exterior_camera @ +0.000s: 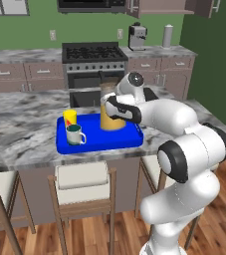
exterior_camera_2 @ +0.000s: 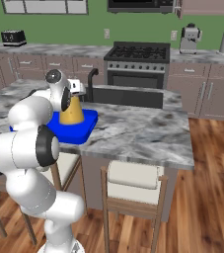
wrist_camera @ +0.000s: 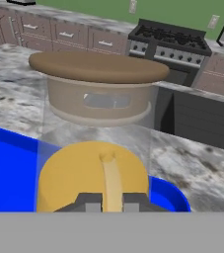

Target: There is a tray on the dining counter. Grab the cup, mug, and pitcher and place them on the tray. The pitcher may be placed next to the tray if it cannot fit the tray.

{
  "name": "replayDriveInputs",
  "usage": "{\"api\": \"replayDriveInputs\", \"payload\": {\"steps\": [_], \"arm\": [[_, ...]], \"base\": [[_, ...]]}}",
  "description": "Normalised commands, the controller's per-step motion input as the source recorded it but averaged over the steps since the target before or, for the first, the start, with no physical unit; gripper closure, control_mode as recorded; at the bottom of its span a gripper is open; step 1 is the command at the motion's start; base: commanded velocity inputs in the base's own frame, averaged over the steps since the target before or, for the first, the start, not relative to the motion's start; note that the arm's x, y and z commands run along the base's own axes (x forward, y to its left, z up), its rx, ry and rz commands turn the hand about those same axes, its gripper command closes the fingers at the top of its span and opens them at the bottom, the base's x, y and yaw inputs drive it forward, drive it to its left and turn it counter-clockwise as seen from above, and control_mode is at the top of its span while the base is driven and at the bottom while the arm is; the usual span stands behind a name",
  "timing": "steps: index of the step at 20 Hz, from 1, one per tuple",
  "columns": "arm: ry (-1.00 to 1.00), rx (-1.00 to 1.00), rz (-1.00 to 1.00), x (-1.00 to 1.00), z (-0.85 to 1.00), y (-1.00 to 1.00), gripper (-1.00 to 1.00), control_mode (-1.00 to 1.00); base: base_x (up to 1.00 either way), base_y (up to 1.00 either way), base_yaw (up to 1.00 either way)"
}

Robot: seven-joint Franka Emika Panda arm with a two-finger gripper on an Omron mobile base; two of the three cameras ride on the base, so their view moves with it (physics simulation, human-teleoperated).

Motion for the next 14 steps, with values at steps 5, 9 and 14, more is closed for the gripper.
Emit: {"api": "replayDriveInputs", "payload": {"steps": [5,9,14], "arm": [[0.0,0.0,0.0,0.0,0.0,0.0,1.0,-1.0],[0.0,0.0,0.0,0.0,0.0,0.0,-1.0,-1.0],[0.0,0.0,0.0,0.0,0.0,0.0,-1.0,-1.0]], "base": [[0.0,0.0,0.0],[0.0,0.0,0.0],[0.0,0.0,0.0]]}}
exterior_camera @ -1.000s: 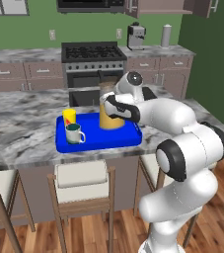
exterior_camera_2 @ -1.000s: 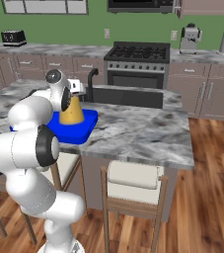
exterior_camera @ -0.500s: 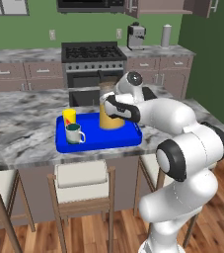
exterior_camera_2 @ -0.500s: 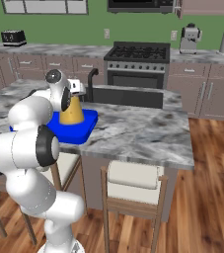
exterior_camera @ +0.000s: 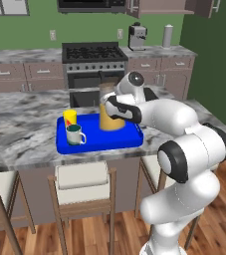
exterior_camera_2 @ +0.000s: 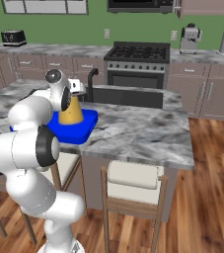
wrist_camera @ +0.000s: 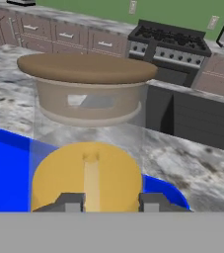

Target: There is a tray on the dining counter. Grab the cup, mug, and pitcher and place them on the tray. The pitcher may be placed next to the tray if it cannot fit the tray.

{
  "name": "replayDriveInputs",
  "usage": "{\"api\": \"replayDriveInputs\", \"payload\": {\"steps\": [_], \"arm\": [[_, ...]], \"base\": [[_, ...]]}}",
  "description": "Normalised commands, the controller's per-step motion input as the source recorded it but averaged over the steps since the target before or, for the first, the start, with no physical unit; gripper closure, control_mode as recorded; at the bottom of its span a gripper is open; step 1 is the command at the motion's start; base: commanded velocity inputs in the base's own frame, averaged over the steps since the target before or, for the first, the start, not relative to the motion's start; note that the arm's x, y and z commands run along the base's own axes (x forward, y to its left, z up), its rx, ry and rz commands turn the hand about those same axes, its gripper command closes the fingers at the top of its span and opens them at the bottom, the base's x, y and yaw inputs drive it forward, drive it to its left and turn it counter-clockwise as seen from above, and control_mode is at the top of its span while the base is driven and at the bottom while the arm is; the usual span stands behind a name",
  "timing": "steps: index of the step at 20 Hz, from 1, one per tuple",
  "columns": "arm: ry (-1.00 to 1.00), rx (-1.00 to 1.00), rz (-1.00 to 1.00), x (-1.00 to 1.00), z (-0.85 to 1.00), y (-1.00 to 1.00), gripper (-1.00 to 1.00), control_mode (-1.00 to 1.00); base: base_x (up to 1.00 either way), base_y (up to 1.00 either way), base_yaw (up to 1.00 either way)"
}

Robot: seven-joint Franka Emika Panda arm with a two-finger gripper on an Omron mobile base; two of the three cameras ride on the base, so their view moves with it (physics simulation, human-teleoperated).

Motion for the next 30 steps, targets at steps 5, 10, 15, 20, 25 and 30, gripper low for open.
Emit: {"api": "replayDriveInputs", "payload": {"steps": [5,10,15,20,25,30], "arm": [[0.0,0.0,0.0,0.0,0.0,0.0,-1.0,-1.0],[0.0,0.0,0.0,0.0,0.0,0.0,-1.0,-1.0],[0.0,0.0,0.0,0.0,0.0,0.0,-1.0,-1.0],[0.0,0.0,0.0,0.0,0.0,0.0,-1.0,-1.0],[0.0,0.0,0.0,-0.11,0.0,0.0,-1.0,-1.0],[0.0,0.0,0.0,-0.28,0.0,-0.04,-1.0,-1.0]], "base": [[0.0,0.0,0.0],[0.0,0.0,0.0],[0.0,0.0,0.0],[0.0,0.0,0.0],[0.0,0.0,0.0],[0.0,0.0,0.0]]}}
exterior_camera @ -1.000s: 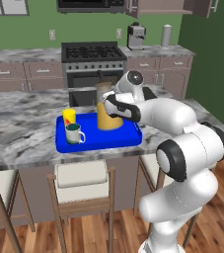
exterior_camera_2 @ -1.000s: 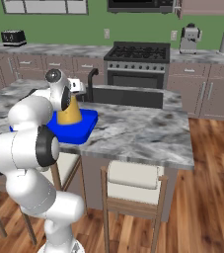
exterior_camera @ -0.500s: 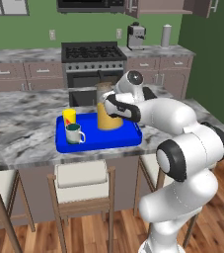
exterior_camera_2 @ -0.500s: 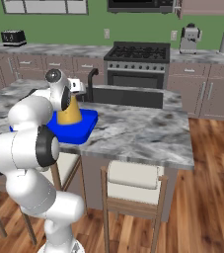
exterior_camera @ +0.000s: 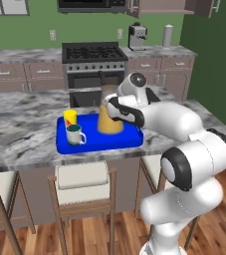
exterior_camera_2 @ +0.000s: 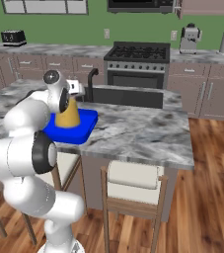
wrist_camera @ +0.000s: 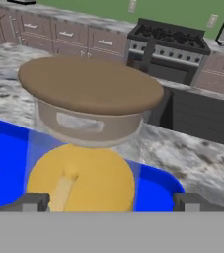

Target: There is a tray on the dining counter. Grab the cup, mug, and pitcher and place them on the tray. The pitcher may be placed next to the tray if it cannot fit the tray.

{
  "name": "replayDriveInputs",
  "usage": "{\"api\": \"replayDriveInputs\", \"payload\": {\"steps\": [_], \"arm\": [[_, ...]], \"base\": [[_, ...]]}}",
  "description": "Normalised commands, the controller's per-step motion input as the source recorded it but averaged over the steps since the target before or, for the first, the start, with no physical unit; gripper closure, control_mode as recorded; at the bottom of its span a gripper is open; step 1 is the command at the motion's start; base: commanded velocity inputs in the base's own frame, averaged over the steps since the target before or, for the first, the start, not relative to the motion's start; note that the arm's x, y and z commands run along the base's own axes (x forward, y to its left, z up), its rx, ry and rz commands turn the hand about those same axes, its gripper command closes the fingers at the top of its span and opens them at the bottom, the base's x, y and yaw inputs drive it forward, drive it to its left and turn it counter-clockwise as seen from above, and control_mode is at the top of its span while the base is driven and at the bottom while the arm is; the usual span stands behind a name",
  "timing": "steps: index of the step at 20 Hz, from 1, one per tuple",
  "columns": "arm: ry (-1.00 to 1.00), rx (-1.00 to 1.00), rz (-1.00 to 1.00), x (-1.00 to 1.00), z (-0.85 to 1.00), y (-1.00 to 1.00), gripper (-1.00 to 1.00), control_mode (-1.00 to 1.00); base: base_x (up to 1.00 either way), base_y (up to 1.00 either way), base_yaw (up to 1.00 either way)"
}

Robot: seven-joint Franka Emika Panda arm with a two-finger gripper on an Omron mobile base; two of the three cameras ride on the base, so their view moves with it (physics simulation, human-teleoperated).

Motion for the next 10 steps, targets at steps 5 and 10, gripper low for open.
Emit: {"api": "replayDriveInputs", "payload": {"steps": [5,10], "arm": [[0.0,0.0,0.0,-0.24,0.0,-0.07,-1.0,-1.0],[0.0,0.0,0.0,-0.23,0.0,-0.07,-1.0,-1.0]], "base": [[0.0,0.0,0.0],[0.0,0.0,0.0]]}}
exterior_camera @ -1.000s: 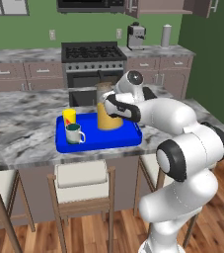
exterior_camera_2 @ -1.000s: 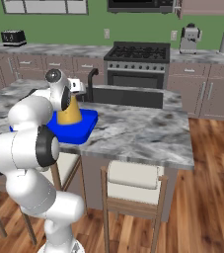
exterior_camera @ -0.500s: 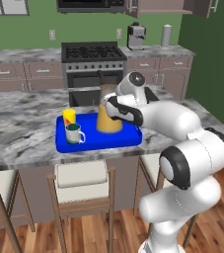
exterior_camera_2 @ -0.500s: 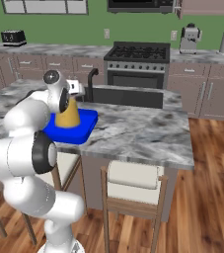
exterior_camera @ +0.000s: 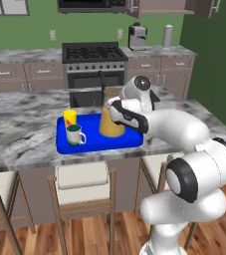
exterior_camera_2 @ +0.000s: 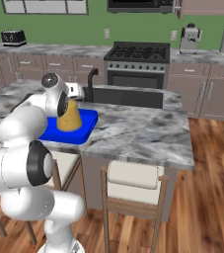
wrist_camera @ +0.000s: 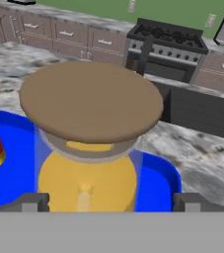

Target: There is a tray on the dining counter. Grab the cup, mug, and pitcher and place them on the tray. The pitcher may be placed next to the tray if it cannot fit the tray.

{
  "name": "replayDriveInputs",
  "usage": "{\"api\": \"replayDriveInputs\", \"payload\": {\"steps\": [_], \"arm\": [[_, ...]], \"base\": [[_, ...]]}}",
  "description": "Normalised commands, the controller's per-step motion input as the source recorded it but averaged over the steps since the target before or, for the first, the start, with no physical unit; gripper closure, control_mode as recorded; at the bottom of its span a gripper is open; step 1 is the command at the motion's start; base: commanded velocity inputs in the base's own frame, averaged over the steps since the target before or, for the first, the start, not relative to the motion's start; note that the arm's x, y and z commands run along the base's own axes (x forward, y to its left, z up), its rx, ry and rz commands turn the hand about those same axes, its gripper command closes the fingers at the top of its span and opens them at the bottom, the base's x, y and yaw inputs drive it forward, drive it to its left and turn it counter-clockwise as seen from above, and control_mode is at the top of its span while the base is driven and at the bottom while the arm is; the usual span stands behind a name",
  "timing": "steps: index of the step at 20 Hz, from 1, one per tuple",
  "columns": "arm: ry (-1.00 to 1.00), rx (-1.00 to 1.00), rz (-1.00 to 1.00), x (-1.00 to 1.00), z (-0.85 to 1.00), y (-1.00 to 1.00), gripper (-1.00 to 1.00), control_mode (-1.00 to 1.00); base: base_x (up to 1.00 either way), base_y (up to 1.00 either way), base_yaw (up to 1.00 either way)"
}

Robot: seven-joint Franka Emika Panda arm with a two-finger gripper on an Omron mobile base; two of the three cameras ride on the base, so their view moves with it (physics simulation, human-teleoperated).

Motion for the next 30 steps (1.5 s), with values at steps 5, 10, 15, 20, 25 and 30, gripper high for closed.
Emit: {"api": "replayDriveInputs", "payload": {"steps": [5,10,15,20,25,30], "arm": [[0.0,0.0,0.0,-0.35,0.0,-0.05,-1.0,-1.0],[0.0,0.0,0.0,-0.35,0.0,-0.01,-1.0,-1.0],[0.0,0.0,0.0,-0.5,0.06,-0.04,-1.0,-1.0],[0.0,0.0,0.0,-0.49,0.14,-0.11,-1.0,-1.0],[0.0,0.0,0.0,-0.41,0.23,-0.08,-1.0,-1.0],[0.0,0.0,0.0,-0.44,0.3,-0.06,-1.0,-1.0]], "base": [[0.0,0.0,0.0],[0.0,0.0,0.0],[0.0,0.0,0.0],[0.0,0.0,0.0],[0.0,0.0,0.0],[0.0,0.0,0.0]]}}
